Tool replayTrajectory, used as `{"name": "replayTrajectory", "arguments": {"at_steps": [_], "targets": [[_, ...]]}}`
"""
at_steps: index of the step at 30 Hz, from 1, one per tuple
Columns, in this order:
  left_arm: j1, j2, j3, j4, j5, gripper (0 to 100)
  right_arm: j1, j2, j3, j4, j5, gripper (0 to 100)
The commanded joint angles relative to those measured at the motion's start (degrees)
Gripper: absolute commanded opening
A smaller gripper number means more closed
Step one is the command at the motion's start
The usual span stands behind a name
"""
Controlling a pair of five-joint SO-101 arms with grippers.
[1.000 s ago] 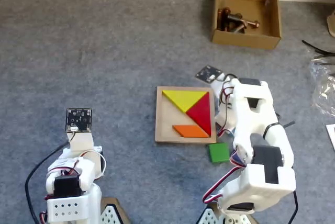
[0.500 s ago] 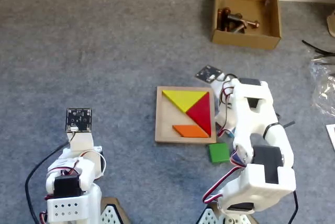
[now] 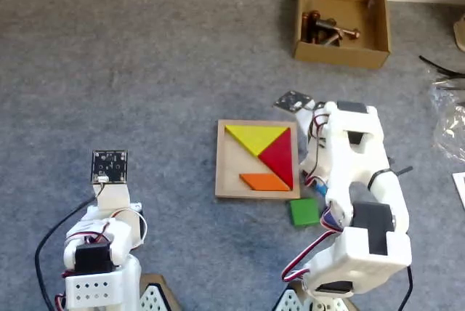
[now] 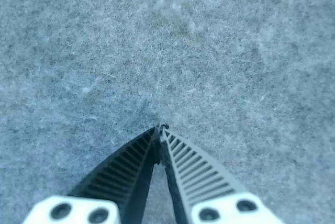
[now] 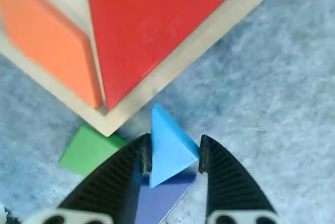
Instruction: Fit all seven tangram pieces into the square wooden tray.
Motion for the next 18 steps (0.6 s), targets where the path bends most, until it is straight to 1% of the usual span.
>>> {"name": "replayTrajectory", "arguments": {"at_steps": [1,5,13,16,18], "targets": [[-0.5,0.4,1.2,0.4,0.1,0,0.7,-3.6,-3.5,1.5,0.4,9.4],[-0.5,0.4,1.2,0.4,0.1,0,-1.1,-3.6,-3.5,1.5,0.4,9.4],[-0.5,0.4,1.2,0.4,0.1,0,-7.3,-3.7,-3.5,1.5,0.2,9.4],[-0.5,0.4,1.2,0.4,0.1,0,-8.1,-3.7,-3.9,1.5,-2.6,9.4],[-0.5,0.4,1.2,0.4,0.1,0,-8.1,-3.7,-5.2,2.3,-3.3,9.4]]}}
